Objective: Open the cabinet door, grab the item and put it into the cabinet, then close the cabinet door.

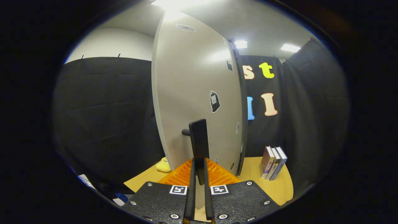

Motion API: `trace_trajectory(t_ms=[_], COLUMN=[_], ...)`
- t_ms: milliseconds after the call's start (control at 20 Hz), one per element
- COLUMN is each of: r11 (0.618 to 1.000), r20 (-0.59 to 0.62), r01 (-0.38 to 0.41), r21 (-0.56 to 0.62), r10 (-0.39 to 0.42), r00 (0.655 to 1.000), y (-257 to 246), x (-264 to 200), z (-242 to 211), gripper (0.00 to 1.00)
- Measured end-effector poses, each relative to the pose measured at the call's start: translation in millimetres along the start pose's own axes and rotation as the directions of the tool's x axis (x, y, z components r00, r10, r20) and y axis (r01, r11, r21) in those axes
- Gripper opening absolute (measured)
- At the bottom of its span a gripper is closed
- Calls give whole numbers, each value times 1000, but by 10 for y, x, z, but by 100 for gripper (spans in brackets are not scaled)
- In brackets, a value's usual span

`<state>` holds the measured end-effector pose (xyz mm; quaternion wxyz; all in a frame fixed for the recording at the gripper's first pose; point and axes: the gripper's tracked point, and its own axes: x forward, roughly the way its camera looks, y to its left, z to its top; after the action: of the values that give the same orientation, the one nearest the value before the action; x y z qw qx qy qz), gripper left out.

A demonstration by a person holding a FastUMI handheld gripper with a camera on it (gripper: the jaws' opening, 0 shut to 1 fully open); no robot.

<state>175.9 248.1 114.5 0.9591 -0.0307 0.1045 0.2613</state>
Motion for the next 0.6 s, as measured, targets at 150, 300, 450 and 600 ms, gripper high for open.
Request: trace_trajectory(t_ms=[150, 300, 450, 600], r11=[999, 994, 986, 968], r20=[0, -1, 17, 42], r01=[46, 104, 165, 251], r21=[-6, -12, -7, -27], r10=[-46, -104, -165, -249], r00=[999, 995, 986, 967], y=[-61, -155, -216, -384], x=[17, 30, -33, -115], z=[-37, -61, -83, -74], gripper=[13, 13, 13, 13])
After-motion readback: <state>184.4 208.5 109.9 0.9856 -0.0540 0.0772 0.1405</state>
